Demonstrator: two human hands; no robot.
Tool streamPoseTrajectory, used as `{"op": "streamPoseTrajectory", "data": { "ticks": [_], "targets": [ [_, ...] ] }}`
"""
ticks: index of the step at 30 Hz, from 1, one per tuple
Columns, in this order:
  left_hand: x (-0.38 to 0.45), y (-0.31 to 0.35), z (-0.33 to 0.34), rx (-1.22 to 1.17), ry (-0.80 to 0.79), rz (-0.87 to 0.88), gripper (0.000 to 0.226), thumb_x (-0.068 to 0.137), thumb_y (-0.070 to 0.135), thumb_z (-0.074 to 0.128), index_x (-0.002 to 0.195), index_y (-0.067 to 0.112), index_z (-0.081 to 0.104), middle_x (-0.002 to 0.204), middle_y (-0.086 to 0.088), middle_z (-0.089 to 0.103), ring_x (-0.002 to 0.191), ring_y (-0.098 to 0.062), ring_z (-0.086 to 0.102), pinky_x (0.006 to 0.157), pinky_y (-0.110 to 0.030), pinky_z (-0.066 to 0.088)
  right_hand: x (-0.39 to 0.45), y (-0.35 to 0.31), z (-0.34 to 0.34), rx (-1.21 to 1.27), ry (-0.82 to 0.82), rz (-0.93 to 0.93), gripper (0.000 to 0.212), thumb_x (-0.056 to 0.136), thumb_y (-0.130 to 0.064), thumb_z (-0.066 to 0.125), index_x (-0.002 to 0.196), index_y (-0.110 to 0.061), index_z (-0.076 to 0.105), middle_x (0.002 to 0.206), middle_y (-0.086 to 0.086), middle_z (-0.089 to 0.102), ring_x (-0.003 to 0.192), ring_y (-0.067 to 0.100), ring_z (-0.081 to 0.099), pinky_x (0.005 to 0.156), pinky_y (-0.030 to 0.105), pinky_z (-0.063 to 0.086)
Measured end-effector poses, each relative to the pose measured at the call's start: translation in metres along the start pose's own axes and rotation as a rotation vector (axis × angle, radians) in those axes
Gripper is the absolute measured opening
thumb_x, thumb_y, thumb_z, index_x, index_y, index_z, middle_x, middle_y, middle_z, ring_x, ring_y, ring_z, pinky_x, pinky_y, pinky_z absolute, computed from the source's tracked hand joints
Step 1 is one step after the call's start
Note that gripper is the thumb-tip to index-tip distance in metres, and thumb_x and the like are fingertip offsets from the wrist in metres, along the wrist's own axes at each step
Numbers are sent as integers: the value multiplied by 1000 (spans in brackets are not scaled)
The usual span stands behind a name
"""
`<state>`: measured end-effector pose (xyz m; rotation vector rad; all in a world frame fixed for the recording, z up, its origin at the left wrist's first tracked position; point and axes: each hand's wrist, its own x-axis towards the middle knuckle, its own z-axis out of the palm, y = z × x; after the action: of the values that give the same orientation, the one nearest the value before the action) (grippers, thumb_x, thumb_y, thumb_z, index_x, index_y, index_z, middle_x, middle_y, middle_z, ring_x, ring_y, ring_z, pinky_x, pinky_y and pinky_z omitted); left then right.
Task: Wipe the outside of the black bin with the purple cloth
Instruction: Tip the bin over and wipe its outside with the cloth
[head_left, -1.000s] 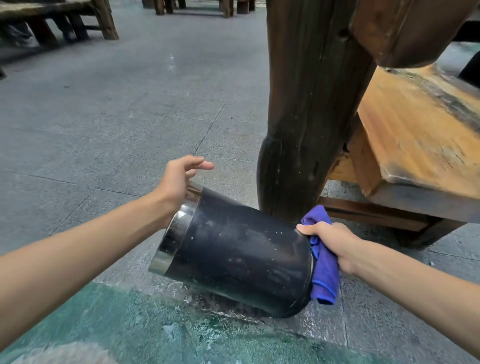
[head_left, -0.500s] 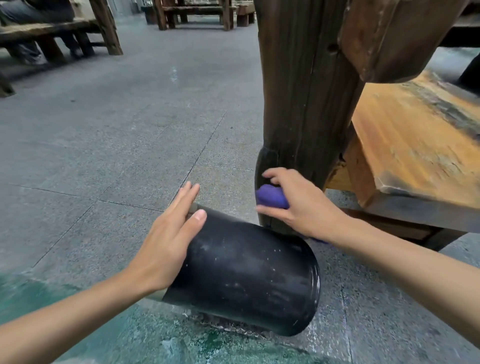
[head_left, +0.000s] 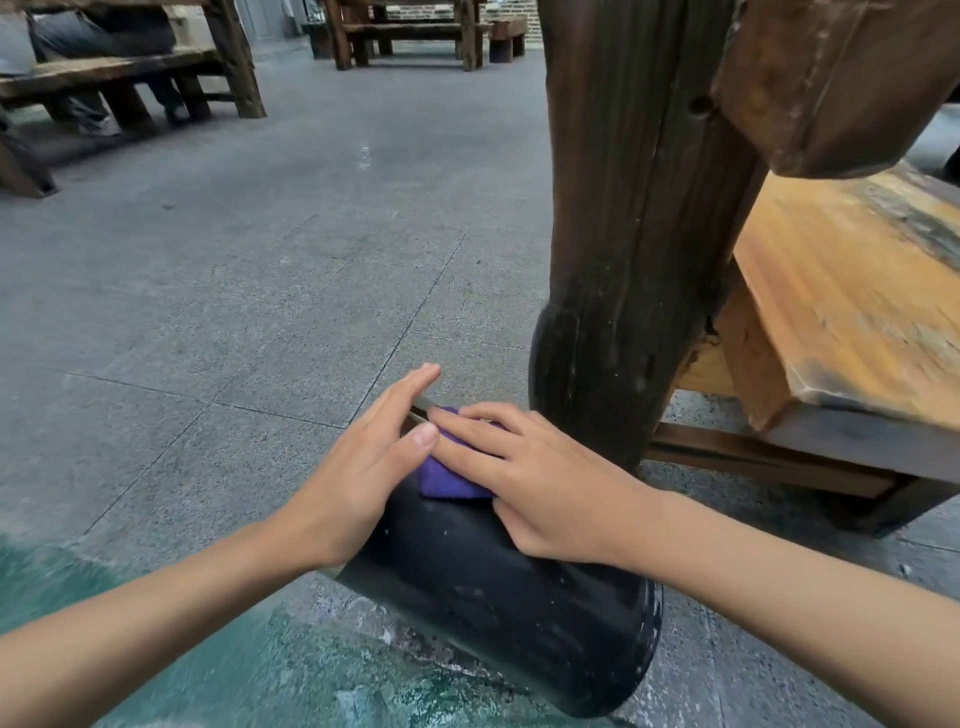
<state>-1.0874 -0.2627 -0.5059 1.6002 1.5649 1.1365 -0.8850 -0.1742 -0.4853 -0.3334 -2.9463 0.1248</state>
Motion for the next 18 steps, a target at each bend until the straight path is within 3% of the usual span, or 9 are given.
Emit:
{"op": "streamPoseTrajectory", "data": {
  "ticks": [2, 5, 8, 13, 18],
  "targets": [
    [4, 2, -1, 1, 6, -47, 72, 88, 69, 42, 153, 36, 38, 155, 6, 48, 148, -8, 37, 124, -53, 25, -10, 5, 3, -34, -25, 24, 72, 91, -11, 42, 160, -23, 24, 168, -3, 24, 147, 27, 32, 109, 42, 40],
    [11, 9, -3, 50, 22, -76, 66, 87, 67, 37, 144, 37, 50, 155, 19, 45, 147, 7, 31, 127, -47, 22, -30, 16, 5, -45, -46, 59, 70, 92, -11, 42, 159, -26, 26, 167, -6, 26, 143, 24, 39, 102, 41, 46],
    [18, 12, -4, 125, 27, -38, 65, 88, 64, 33, 137, 30, 59, 154, 17, 45, 147, 10, 27, 127, -42, 20, -58, 27, 10, -41, -71, 123, 71, 91, -9, 46, 158, -27, 29, 165, -9, 29, 137, 25, 45, 99, 42, 48],
    [22, 15, -3, 80, 2, -119, 73, 86, 71, 28, 144, 33, 54, 136, 44, 40, 144, 16, 25, 127, -43, 22, -112, 40, 18, -5, -69, 197, 70, 80, 0, 64, 147, -19, 52, 150, -3, 54, 113, 30, 63, 91, 44, 56],
    [28, 25, 1, 105, -28, -113, 68, 91, 66, 24, 148, 36, 49, 140, 47, 31, 145, 16, 21, 128, -41, 17, -143, 48, 19, 123, -105, 356, 72, 80, 1, 58, 145, -30, 53, 147, -15, 54, 127, 17, 57, 103, 38, 50]
  ]
}}
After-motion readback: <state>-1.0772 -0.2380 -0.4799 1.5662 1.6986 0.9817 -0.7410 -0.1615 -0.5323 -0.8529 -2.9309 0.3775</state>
